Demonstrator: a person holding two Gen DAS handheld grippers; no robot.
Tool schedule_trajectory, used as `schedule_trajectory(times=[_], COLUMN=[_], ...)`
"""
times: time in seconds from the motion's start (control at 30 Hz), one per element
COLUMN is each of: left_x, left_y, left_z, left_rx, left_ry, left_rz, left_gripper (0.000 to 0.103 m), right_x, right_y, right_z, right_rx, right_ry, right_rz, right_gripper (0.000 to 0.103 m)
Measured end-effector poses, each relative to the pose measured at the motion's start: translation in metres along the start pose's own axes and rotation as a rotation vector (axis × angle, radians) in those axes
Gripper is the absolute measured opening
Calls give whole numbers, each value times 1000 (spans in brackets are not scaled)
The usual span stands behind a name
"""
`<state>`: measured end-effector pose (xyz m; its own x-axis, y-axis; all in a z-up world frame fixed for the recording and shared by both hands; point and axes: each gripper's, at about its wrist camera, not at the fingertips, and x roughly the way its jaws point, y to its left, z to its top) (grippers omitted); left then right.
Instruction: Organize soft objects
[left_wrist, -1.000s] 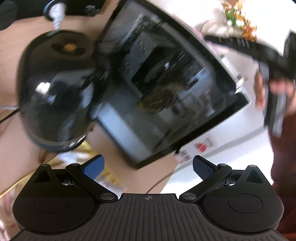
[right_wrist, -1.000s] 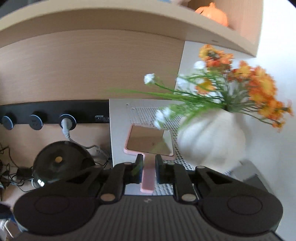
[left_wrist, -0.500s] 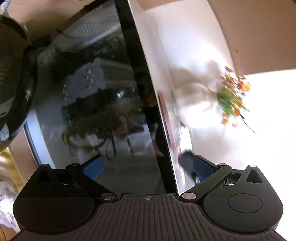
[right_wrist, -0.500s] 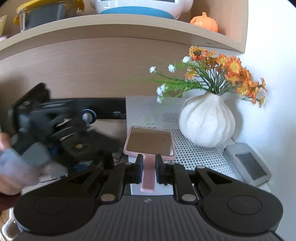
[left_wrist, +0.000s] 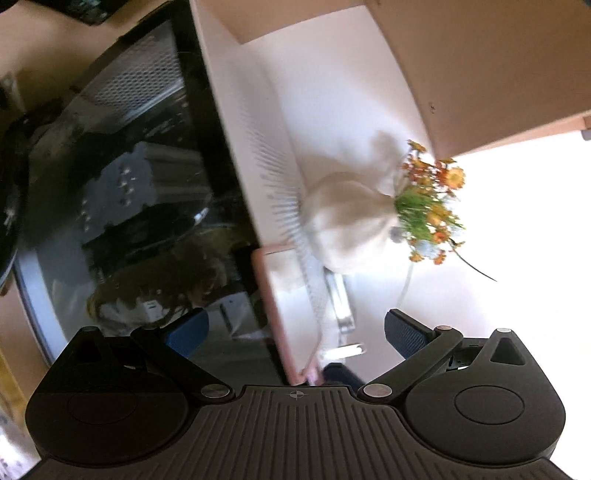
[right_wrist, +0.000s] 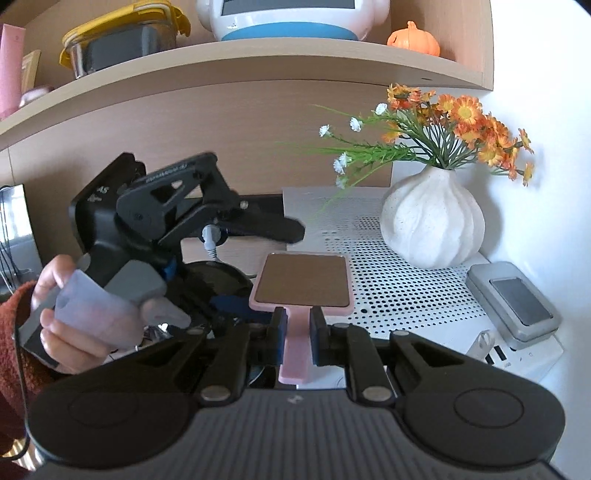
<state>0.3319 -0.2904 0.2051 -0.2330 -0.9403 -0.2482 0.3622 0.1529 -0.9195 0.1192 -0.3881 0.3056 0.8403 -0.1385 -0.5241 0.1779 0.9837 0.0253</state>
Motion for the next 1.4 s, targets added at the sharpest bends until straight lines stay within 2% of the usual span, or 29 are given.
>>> schedule_trajectory(times=[0.1, 0.13, 0.17, 0.2, 0.27, 0.3, 0.37, 0.4, 0.73, 0.77, 0.8, 0.83, 0.97, 1.07, 1.13, 1.4], left_x=[2, 2, 3, 4, 2, 1, -1, -2, -46, -53, -59, -65, -92, -104, -110, -111], left_y=[-11, -15, -19, -23, -27, -26, -21, -18, -16, -15, -12, -10, 13, 40, 66, 164], left_z=[-4, -6, -7, -8, -9, -9, -9, -9, -15, -19, -24, -29, -53, -76, -96, -167], left_rx=[49, 63, 77, 91, 124, 121, 96, 82, 75, 75, 70, 64, 42, 22, 3, -57], left_ry=[-4, -4, -3, -2, -6, -4, 1, 4, -23, -25, -25, -24, -28, -26, -24, 22], left_rz=[10, 28, 49, 69, 124, 132, 124, 120, 72, 71, 80, 90, 130, 173, 236, 450], left_gripper=[102, 98, 84, 78, 56, 51, 30, 25, 19, 14, 13, 16, 14, 14, 13, 17], right_x=[-1, -1, -1, -1, 0, 0, -1, 0, -3, -3, -2, 0, 13, 34, 54, 139], right_y=[2, 2, 2, 3, 2, 2, 4, 4, 23, 26, 29, 33, 54, 69, 80, 125], right_z=[-2, -3, -3, -4, -4, -5, -5, -5, -13, -14, -15, -16, -29, -50, -72, -189], right_rx=[-4, -5, -6, -6, -3, -3, -6, -6, -39, -43, -47, -53, -77, -63, -40, 67], right_ry=[-4, -6, -7, -8, -10, -10, -12, -13, -26, -24, -21, -18, 8, 70, 136, 440], right_rz=[8, 10, 13, 15, 20, 23, 22, 23, 72, 83, 93, 103, 158, 223, 269, 408], right_gripper=[15, 15, 15, 15, 15, 15, 15, 15, 14, 13, 12, 12, 12, 12, 12, 12])
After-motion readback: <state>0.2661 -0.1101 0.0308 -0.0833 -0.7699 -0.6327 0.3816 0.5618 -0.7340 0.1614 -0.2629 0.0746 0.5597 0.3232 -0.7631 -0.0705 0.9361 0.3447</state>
